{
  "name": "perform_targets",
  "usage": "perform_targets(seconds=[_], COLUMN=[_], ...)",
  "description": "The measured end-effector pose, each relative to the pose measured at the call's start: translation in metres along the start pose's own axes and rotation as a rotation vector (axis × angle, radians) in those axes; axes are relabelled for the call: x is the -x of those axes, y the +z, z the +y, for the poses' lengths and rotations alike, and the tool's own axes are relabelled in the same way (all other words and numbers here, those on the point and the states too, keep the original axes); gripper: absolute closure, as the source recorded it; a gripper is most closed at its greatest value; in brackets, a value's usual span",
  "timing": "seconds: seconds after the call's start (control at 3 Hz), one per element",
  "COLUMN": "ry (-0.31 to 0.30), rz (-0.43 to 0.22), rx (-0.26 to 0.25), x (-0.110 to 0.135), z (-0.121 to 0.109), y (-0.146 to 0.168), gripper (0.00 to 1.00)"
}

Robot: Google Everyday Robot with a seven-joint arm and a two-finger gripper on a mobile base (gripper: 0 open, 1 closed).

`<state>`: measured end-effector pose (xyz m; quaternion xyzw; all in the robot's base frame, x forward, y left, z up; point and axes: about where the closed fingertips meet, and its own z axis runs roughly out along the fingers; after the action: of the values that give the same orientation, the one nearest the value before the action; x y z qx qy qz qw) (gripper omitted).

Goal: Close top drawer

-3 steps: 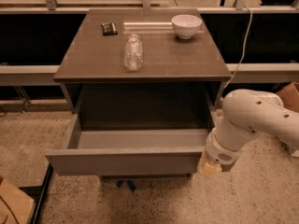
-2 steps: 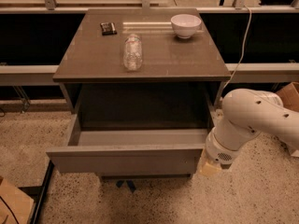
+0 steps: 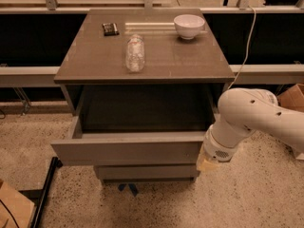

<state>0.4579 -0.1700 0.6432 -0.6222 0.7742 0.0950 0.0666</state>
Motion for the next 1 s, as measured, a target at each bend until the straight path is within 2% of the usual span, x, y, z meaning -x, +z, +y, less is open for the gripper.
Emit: perform_targets(seconds=[0.33,0.67,1.0], ry=[-0.003,-0.05,-0.093], rz=[0.001,0.02,0.033], rx=[-0.005,-0.079,-0.108], x=[0.001,0.015,0.022], z=[-0.002,-0.025,-0.04], y=[0.0,0.001,0.005], gripper=[1.0,1.0,1.0])
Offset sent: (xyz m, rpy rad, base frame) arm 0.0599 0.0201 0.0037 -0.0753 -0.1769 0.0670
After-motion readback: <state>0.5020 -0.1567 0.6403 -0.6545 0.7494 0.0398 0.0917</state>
